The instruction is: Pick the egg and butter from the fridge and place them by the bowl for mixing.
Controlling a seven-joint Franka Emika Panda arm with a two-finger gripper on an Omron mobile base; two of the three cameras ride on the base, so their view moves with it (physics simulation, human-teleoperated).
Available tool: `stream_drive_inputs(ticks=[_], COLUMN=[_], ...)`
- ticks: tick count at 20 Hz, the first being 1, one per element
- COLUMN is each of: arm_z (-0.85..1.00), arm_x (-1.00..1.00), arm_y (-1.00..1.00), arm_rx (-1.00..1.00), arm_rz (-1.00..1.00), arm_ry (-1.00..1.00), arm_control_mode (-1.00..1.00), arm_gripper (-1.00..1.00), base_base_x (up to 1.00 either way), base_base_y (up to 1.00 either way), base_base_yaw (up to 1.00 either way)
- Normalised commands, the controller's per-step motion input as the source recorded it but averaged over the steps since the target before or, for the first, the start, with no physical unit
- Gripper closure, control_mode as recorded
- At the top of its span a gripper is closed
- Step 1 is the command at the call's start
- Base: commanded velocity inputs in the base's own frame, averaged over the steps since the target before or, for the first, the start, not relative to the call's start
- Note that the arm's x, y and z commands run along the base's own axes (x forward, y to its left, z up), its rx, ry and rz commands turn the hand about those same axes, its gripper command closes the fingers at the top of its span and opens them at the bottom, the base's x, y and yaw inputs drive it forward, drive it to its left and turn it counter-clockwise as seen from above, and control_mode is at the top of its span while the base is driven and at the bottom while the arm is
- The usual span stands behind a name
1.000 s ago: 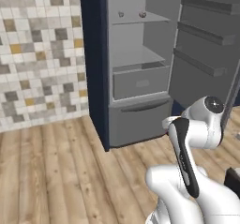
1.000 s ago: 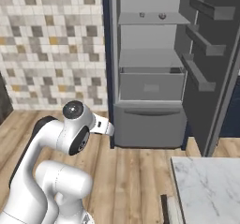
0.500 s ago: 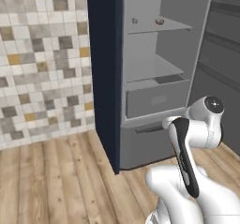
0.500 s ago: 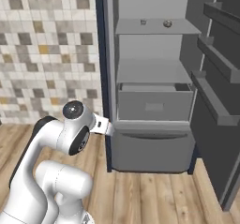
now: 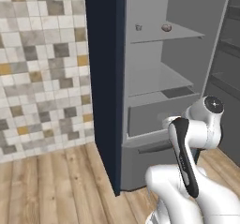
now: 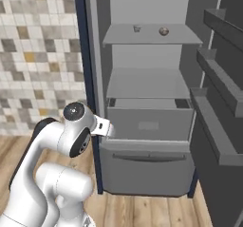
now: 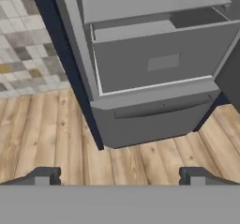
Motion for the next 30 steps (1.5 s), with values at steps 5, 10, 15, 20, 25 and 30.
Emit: stream_drive_inputs(ticks=[5, 10, 15, 20, 25, 30], arm_z=[0.00, 0.00, 0.00, 0.00, 0.00, 0.00], arm_x=[0.00, 0.00, 0.00, 0.00, 0.00, 0.00], arm_y=[0.00, 0.00, 0.00, 0.00, 0.00, 0.00], arm_rx=[0.00, 0.00, 0.00, 0.00, 0.00, 0.00], arm_rz=[0.00, 0.00, 0.00, 0.00, 0.00, 0.00], arm_ry=[0.00, 0.00, 0.00, 0.00, 0.00, 0.00], arm_control_mode=[1.00, 1.00, 1.00, 1.00, 1.00, 1.00], arm_gripper=[-1.00, -1.00, -1.00, -1.00, -1.00, -1.00], base_base_x=[0.64, 0.65, 0.58, 0.52, 0.57, 0.49], base_base_y=[-0.45, -0.35, -0.33, -0.31, -0.30, -0.25], base_base_yaw=[0.01, 0.07, 0.05, 0.05, 0.06, 0.04])
